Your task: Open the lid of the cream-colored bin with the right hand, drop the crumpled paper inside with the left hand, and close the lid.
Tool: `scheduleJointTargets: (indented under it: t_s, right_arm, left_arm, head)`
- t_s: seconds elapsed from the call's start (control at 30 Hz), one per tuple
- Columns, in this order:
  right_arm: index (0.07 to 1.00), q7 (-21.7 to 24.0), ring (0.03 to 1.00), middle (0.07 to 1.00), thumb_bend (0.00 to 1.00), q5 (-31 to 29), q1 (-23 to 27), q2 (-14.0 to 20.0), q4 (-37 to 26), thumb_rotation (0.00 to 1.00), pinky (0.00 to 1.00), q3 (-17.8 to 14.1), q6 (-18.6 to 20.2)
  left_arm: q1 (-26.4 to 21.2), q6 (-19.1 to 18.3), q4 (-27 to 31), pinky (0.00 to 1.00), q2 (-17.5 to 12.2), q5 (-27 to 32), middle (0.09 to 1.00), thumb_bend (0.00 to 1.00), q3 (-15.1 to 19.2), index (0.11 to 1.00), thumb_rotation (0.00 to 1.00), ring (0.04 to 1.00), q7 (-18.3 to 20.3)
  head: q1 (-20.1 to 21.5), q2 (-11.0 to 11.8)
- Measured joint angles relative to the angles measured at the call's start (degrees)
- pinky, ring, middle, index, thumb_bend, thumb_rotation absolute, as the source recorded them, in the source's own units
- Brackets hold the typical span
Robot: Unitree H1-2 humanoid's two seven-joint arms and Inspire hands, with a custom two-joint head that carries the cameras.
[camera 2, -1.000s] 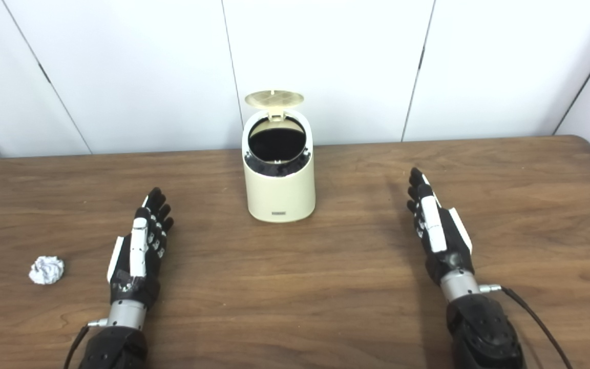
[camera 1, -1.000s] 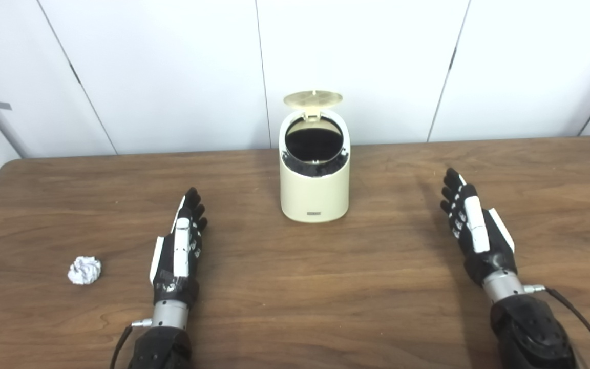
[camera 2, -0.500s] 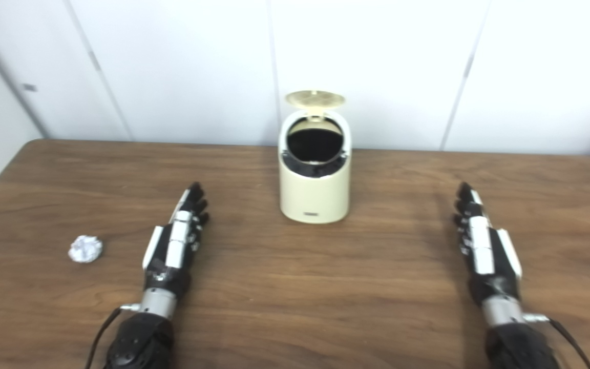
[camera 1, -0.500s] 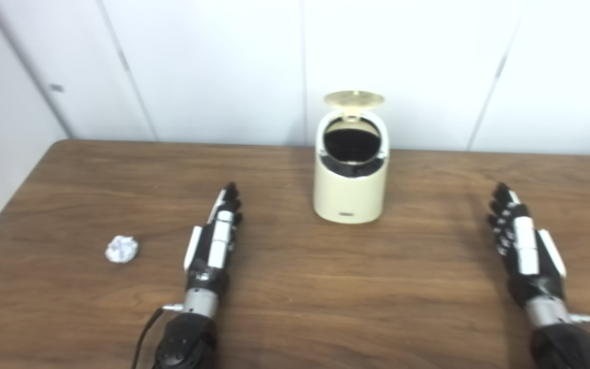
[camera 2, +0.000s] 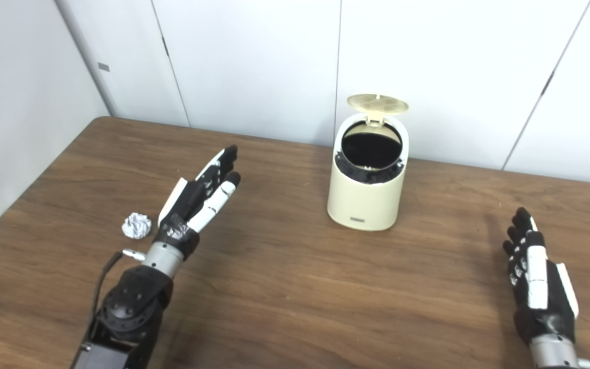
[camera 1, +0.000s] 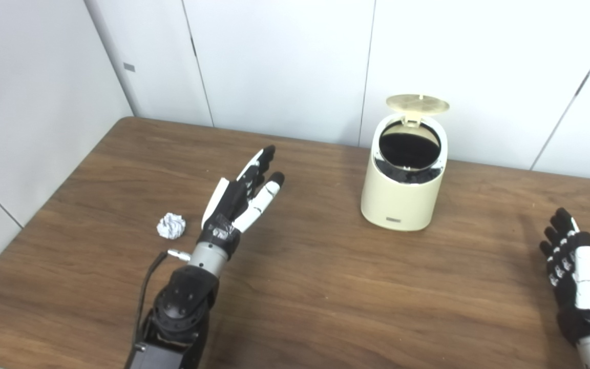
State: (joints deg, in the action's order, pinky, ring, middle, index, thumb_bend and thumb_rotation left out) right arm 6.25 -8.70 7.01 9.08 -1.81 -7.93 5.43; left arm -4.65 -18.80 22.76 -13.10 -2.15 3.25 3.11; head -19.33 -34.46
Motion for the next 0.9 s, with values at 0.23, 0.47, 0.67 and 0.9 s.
scheduleJointTargets:
  t_s: [0.23,0.47,0.67,0.9]
  right_arm:
    - [0.986,-0.7,1.000,1.000,0.49,0.4,0.0,-0.3,-2.1,1.00,1.00,0.3,3.2]
    - [0.985,-0.8,1.000,1.000,0.48,0.4,0.0,-0.3,-2.1,1.00,1.00,0.6,3.2]
    - [0.994,-0.7,1.000,1.000,0.47,0.4,0.0,-0.3,-2.1,1.00,1.00,0.7,3.3]
    - [0.996,-0.6,1.000,1.000,0.47,0.2,-0.1,-0.3,-2.1,1.00,1.00,1.0,3.4]
  left_arm:
    - [-0.6,-7.2,7.7,0.88,-12.2,-4.5,0.972,0.64,0.6,0.952,0.42,0.949,5.9]
    - [0.7,-8.1,9.2,0.94,-18.5,-9.6,0.983,0.82,3.4,0.945,0.28,0.977,9.5]
    - [2.3,-8.2,9.3,0.84,-22.5,-18.0,0.938,0.84,5.5,0.912,0.24,0.926,13.5]
    - [3.0,-8.1,7.5,0.82,-26.8,-27.5,0.925,0.89,2.9,0.883,0.25,0.937,16.7]
  head:
    - [-0.1,0.5]
    - [-0.4,0.8]
    - [-0.9,0.5]
    - [-1.1,0.3]
